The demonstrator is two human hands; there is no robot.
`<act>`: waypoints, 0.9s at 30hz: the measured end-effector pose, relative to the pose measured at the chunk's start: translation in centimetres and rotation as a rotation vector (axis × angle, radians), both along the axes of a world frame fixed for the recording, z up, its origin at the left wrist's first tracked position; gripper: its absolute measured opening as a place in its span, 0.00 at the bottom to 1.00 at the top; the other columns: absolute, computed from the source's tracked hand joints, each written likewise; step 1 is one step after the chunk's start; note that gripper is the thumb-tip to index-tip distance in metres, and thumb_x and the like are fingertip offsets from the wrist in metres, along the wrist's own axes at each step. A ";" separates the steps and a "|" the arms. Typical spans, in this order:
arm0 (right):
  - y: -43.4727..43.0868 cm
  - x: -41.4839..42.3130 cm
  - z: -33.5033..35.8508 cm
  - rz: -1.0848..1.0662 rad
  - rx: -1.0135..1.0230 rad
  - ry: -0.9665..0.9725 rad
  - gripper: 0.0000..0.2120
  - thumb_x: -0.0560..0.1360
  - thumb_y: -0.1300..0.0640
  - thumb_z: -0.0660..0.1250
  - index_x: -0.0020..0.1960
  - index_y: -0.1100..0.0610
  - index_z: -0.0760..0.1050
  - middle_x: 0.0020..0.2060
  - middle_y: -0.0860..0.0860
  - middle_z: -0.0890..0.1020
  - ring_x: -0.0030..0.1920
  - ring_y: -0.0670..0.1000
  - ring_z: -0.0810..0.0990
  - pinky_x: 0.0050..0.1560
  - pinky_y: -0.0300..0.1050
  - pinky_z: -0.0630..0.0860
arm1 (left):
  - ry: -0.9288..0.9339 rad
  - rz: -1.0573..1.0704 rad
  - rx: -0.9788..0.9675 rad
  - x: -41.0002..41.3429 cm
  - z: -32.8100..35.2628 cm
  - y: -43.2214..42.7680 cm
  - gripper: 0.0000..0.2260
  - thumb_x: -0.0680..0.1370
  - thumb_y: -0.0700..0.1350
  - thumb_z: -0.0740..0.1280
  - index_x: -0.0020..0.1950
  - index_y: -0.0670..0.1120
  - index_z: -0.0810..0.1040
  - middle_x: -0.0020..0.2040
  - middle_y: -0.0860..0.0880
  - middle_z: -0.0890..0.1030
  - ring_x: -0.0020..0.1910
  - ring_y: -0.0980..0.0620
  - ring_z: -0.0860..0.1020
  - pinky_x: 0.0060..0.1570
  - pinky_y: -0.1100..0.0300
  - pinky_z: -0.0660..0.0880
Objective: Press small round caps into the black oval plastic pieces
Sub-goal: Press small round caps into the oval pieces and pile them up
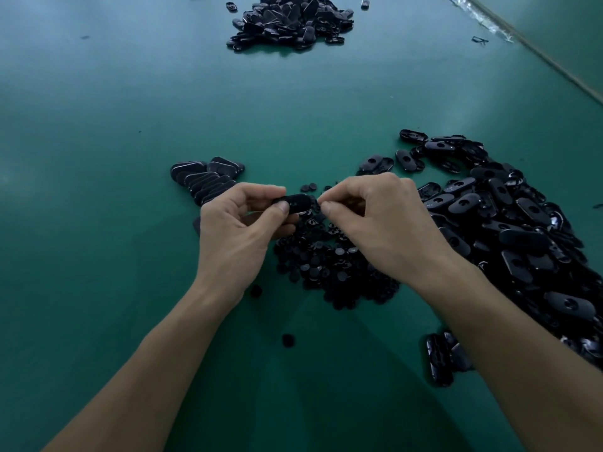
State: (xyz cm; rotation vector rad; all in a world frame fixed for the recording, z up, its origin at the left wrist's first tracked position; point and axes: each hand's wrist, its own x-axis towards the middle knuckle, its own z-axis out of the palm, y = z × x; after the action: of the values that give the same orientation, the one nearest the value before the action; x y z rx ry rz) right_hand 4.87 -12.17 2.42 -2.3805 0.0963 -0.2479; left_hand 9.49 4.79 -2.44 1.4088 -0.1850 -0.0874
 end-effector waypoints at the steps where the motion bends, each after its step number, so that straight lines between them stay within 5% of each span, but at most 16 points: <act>1: 0.0 0.0 0.0 -0.002 0.011 -0.007 0.07 0.78 0.59 0.70 0.53 0.54 0.85 0.42 0.43 0.85 0.43 0.37 0.82 0.50 0.28 0.76 | 0.002 0.000 0.000 0.0 0.0 0.0 0.07 0.77 0.32 0.70 0.47 0.44 0.83 0.40 0.48 0.84 0.40 0.47 0.86 0.41 0.61 0.81; 6: 0.0 0.0 0.2 -0.013 0.049 -0.029 0.08 0.77 0.61 0.71 0.55 0.54 0.85 0.38 0.39 0.81 0.39 0.31 0.79 0.48 0.24 0.74 | 0.003 -0.003 0.005 -0.1 0.1 -0.1 0.07 0.77 0.32 0.71 0.47 0.43 0.82 0.40 0.46 0.85 0.41 0.47 0.86 0.41 0.62 0.81; 14: 0.1 -0.1 0.2 0.001 0.136 -0.020 0.04 0.76 0.61 0.72 0.47 0.53 0.82 0.34 0.46 0.84 0.37 0.41 0.84 0.45 0.38 0.81 | 0.003 -0.004 0.012 -0.1 0.3 -0.1 0.07 0.76 0.31 0.71 0.47 0.43 0.82 0.41 0.45 0.85 0.40 0.48 0.86 0.41 0.62 0.81; 19: 0.7 0.0 0.6 0.019 0.143 -0.054 0.03 0.73 0.60 0.76 0.45 0.52 0.85 0.35 0.41 0.83 0.38 0.38 0.81 0.41 0.27 0.73 | 0.002 -0.024 0.023 -0.3 0.4 -0.1 0.08 0.75 0.30 0.71 0.47 0.43 0.82 0.40 0.45 0.86 0.41 0.47 0.86 0.41 0.62 0.81; 27: 1.4 0.2 0.4 -0.009 0.129 -0.058 0.08 0.75 0.62 0.72 0.50 0.52 0.86 0.38 0.42 0.85 0.40 0.36 0.82 0.43 0.24 0.74 | -0.050 -0.063 0.029 -0.6 0.5 -0.4 0.10 0.74 0.29 0.72 0.45 0.44 0.83 0.40 0.48 0.86 0.38 0.52 0.85 0.40 0.63 0.81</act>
State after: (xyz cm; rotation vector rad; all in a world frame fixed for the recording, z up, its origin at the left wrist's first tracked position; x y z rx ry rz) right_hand 5.04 -10.76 2.78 -2.2437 0.0923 -0.3055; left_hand 8.86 4.41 -1.95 1.4351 -0.2705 -0.1076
